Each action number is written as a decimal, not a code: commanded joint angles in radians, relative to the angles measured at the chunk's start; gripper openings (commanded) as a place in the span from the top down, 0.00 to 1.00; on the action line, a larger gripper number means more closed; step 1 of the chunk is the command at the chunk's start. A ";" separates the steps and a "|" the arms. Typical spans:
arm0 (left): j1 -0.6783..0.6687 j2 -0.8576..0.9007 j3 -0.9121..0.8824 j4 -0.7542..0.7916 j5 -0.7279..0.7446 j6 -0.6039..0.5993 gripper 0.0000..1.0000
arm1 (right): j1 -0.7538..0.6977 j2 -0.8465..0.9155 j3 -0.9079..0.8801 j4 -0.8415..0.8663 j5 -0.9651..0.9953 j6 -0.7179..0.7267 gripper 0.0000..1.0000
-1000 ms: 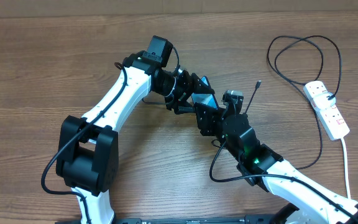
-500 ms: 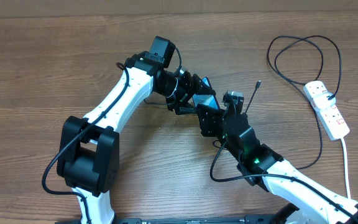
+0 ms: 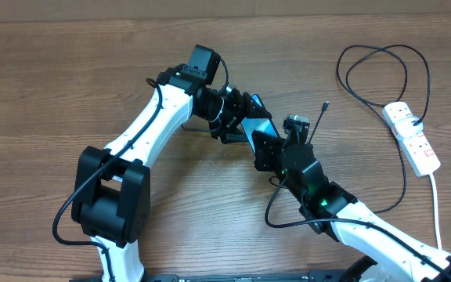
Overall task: Plug charger to phone and switch on socket
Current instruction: 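Grasp the phone's edge with the right gripper beside the left gripper, then open the left gripper and pull it back, right gripper holding phone, then move the left gripper to the phone's far end and grasp it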
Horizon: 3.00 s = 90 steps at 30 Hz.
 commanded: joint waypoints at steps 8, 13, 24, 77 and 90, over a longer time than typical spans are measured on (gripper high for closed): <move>-0.034 0.005 0.022 0.000 0.046 -0.006 0.45 | 0.015 -0.005 0.023 0.076 -0.135 -0.015 0.96; -0.029 0.005 0.022 0.000 0.050 -0.006 0.22 | 0.014 -0.005 0.023 0.076 -0.139 0.002 0.96; 0.103 -0.005 0.023 -0.040 0.061 0.183 0.00 | 0.005 -0.005 0.023 0.059 -0.288 0.340 0.96; 0.524 -1.021 -0.098 -0.754 -0.663 0.031 0.00 | -0.125 -0.005 0.023 0.132 -0.904 1.296 0.96; 0.523 -1.021 -0.533 -0.413 -0.142 -0.120 0.04 | -0.124 -0.005 0.023 0.037 -0.770 1.157 0.96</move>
